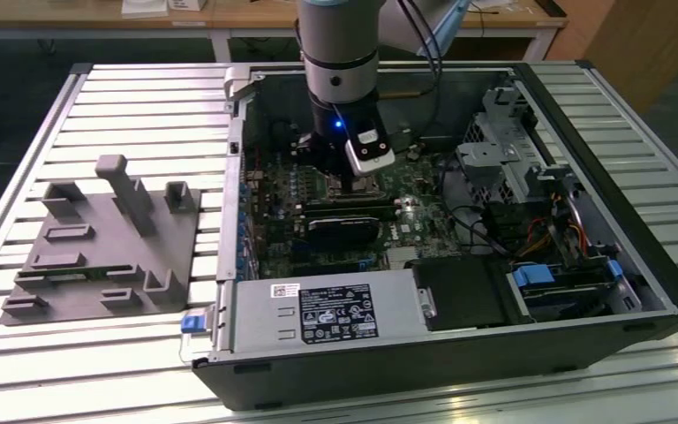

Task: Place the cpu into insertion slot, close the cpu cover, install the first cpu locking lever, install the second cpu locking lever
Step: 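Install the second cpu locking lever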

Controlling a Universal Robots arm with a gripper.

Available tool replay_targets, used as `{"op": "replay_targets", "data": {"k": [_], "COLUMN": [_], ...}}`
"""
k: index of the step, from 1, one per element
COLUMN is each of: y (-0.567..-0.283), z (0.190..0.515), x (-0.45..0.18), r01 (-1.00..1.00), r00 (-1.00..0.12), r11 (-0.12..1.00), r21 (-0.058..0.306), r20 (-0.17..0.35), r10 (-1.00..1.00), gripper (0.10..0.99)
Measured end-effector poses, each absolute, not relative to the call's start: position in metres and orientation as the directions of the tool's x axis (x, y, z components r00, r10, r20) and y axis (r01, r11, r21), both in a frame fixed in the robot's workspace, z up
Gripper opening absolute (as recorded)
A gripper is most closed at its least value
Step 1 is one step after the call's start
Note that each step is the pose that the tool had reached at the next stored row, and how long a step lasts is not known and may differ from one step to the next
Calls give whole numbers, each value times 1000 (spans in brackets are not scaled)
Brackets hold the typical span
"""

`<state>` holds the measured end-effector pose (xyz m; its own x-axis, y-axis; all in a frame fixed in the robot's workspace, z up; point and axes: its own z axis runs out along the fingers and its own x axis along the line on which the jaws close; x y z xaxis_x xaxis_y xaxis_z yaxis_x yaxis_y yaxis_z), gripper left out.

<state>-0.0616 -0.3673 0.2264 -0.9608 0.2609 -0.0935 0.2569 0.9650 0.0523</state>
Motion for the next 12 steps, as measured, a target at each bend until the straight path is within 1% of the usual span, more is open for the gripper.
{"op": "replay_targets", "data": {"k": [9, 12], "y": [-372, -373], "z": [224, 222], "x": [-62, -62], "r01": [257, 257], "r00": [-961, -961], "r11": [965, 964], "r21": [59, 69], "r20": [-92, -89], "r10": [262, 262], "gripper": [106, 106]}}
